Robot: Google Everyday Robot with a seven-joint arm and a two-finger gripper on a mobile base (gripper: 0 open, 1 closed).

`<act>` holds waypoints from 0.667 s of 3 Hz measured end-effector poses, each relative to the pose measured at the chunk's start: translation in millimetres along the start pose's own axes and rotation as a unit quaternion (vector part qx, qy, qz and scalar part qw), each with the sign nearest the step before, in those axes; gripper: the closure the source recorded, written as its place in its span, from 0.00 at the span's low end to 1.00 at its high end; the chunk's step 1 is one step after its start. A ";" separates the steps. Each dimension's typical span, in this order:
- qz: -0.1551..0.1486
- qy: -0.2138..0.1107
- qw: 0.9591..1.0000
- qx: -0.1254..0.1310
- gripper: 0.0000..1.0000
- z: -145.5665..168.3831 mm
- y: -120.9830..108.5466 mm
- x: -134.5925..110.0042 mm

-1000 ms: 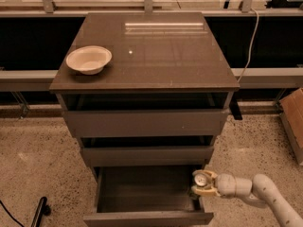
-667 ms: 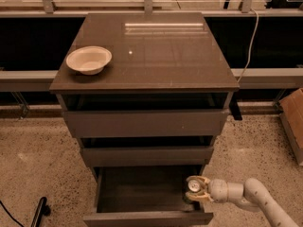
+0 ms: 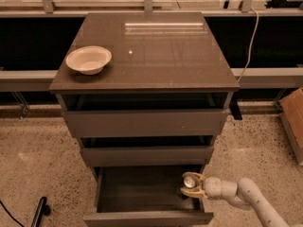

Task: Place green can into bottom drawer

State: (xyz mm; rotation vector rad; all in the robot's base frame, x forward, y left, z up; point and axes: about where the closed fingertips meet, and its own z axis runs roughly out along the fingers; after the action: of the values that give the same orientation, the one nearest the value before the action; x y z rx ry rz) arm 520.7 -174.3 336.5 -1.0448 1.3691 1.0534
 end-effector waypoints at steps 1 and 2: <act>-0.033 -0.008 0.999 0.019 1.00 35.6 -22.5 20.7; -0.078 0.012 0.996 0.029 1.00 55.7 -36.3 32.9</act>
Offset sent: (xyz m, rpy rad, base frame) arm 0.0671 0.0583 -0.0516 -0.1555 -0.2658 -0.0639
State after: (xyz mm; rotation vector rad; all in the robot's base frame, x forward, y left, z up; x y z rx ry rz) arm 566.9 -129.3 299.8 -1.1061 1.3057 0.8846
